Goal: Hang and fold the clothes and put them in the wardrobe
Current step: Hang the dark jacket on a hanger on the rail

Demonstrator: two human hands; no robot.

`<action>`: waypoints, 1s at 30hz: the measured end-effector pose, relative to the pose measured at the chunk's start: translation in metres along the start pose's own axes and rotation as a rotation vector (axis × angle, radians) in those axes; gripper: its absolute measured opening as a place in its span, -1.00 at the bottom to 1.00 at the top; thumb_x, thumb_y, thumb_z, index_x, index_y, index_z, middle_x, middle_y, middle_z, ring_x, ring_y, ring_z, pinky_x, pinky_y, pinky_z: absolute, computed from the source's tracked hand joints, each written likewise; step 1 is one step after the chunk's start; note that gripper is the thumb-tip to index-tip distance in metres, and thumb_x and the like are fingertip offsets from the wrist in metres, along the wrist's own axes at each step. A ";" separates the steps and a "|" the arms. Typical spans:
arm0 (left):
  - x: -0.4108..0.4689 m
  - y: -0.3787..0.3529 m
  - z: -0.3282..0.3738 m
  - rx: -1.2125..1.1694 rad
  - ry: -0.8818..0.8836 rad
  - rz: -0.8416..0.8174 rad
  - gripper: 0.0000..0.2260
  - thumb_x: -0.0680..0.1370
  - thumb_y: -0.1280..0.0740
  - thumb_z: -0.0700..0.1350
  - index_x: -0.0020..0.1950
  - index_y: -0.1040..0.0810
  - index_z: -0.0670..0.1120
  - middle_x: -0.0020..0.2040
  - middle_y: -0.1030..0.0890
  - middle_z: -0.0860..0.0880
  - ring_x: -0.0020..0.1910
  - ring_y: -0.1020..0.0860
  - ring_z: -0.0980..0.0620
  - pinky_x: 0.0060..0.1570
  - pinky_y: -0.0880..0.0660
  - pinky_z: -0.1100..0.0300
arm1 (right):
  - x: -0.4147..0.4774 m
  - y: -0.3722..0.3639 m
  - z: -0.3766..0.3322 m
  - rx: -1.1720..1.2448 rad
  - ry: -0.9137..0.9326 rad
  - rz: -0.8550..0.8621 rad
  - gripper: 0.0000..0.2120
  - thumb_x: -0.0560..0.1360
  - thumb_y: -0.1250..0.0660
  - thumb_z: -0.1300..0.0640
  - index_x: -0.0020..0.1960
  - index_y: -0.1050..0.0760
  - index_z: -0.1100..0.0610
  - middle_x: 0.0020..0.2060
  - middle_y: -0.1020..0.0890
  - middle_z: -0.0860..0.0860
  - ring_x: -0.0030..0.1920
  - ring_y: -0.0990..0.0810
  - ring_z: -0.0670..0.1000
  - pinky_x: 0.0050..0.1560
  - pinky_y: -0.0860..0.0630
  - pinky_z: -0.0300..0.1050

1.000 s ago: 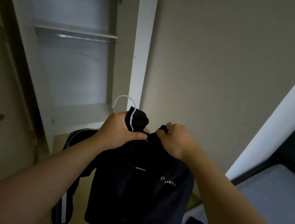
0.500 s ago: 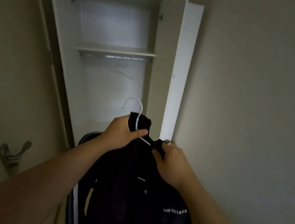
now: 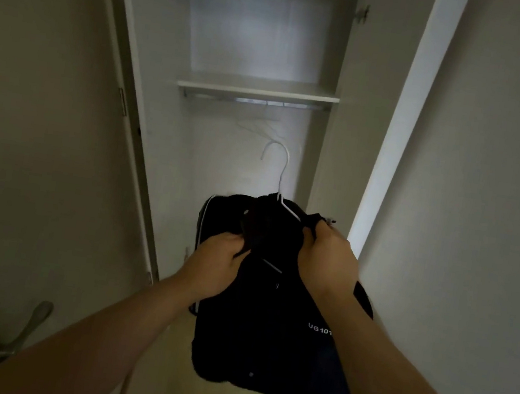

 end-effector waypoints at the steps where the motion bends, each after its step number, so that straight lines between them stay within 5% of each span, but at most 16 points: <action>1: 0.014 0.000 -0.025 -0.061 0.048 -0.012 -0.76 0.63 -0.32 -0.29 -0.17 -0.61 -0.02 -0.27 -0.57 0.01 -0.28 -0.52 0.17 -0.25 -0.41 0.33 | 0.016 -0.016 -0.002 0.003 -0.004 0.014 -0.67 0.64 -0.21 0.13 -0.29 -0.26 0.03 -0.36 -0.42 -0.08 -0.36 -0.44 -0.01 -0.41 -0.22 -0.20; 4: 0.070 0.002 -0.095 -0.118 0.235 -0.141 -0.75 0.57 -0.40 -0.27 -0.21 -0.69 0.02 -0.25 -0.67 0.11 -0.22 -0.62 0.12 -0.23 -0.49 0.33 | 0.064 -0.061 -0.009 0.006 0.014 0.037 -0.68 0.64 -0.24 0.13 -0.27 -0.29 0.07 -0.36 -0.42 -0.07 -0.40 -0.38 -0.07 -0.42 -0.17 -0.24; 7: 0.135 0.011 -0.141 -0.348 0.447 -0.174 -0.89 0.44 -0.55 0.08 -0.11 -0.66 0.26 -0.16 -0.69 0.29 -0.15 -0.66 0.25 -0.18 -0.51 0.44 | 0.118 -0.100 -0.014 0.000 0.041 -0.004 -0.74 0.65 -0.23 0.12 -0.21 -0.44 0.16 -0.32 -0.51 0.01 -0.36 -0.48 0.02 -0.40 -0.33 -0.15; 10: 0.204 0.020 -0.177 -0.541 0.568 -0.003 -0.46 0.31 -0.48 0.42 0.18 -0.60 0.18 0.02 -0.69 0.20 -0.01 -0.67 0.20 0.03 -0.59 0.24 | 0.170 -0.131 -0.016 -0.011 0.050 0.016 -0.75 0.65 -0.23 0.13 -0.17 -0.49 0.20 -0.32 -0.52 0.02 -0.34 -0.51 0.06 -0.35 -0.41 -0.09; 12: 0.244 0.024 -0.198 -0.609 0.623 0.098 -0.39 0.30 -0.44 0.47 0.20 -0.62 0.12 0.03 -0.70 0.13 -0.01 -0.68 0.13 0.04 -0.61 0.15 | 0.203 -0.152 -0.015 -0.035 0.049 0.010 -0.76 0.65 -0.22 0.10 -0.13 -0.51 0.17 -0.30 -0.53 0.00 -0.32 -0.51 0.05 -0.35 -0.42 -0.09; 17: 0.331 0.016 -0.264 -0.679 0.720 0.193 -0.62 0.47 -0.43 0.30 -0.01 -0.71 0.01 -0.13 -0.74 0.03 -0.11 -0.71 0.01 -0.11 -0.62 0.15 | 0.282 -0.205 0.000 -0.073 0.030 -0.010 -0.75 0.65 -0.20 0.06 -0.17 -0.45 0.11 -0.32 -0.46 -0.07 -0.33 -0.49 0.04 -0.40 -0.30 -0.16; 22: 0.411 -0.001 -0.331 -0.774 0.753 0.178 -0.84 0.59 -0.42 -0.03 0.08 -0.68 -0.09 0.02 -0.72 -0.13 -0.06 -0.70 -0.09 -0.11 -0.65 0.04 | 0.367 -0.257 0.024 -0.073 0.065 -0.025 -0.76 0.65 -0.19 0.05 -0.16 -0.45 0.10 -0.33 -0.47 -0.06 -0.34 -0.50 0.04 -0.39 -0.32 -0.15; 30: 0.504 -0.020 -0.379 -1.057 0.664 0.231 -0.84 0.53 -0.41 -0.29 0.08 -0.70 -0.17 0.08 -0.70 -0.20 0.04 -0.69 -0.16 -0.07 -0.62 0.05 | 0.506 -0.341 0.052 -0.049 0.044 -0.115 -0.77 0.67 -0.16 0.05 -0.13 -0.42 0.08 -0.35 -0.42 -0.10 -0.37 -0.40 -0.04 -0.39 -0.28 -0.13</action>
Point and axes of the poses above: each hand's wrist, its own x-axis towards the middle knuckle, its own y-axis out of the back of the hand, z = x × y, the point moved 2 cm from there along x, towards the middle knuckle
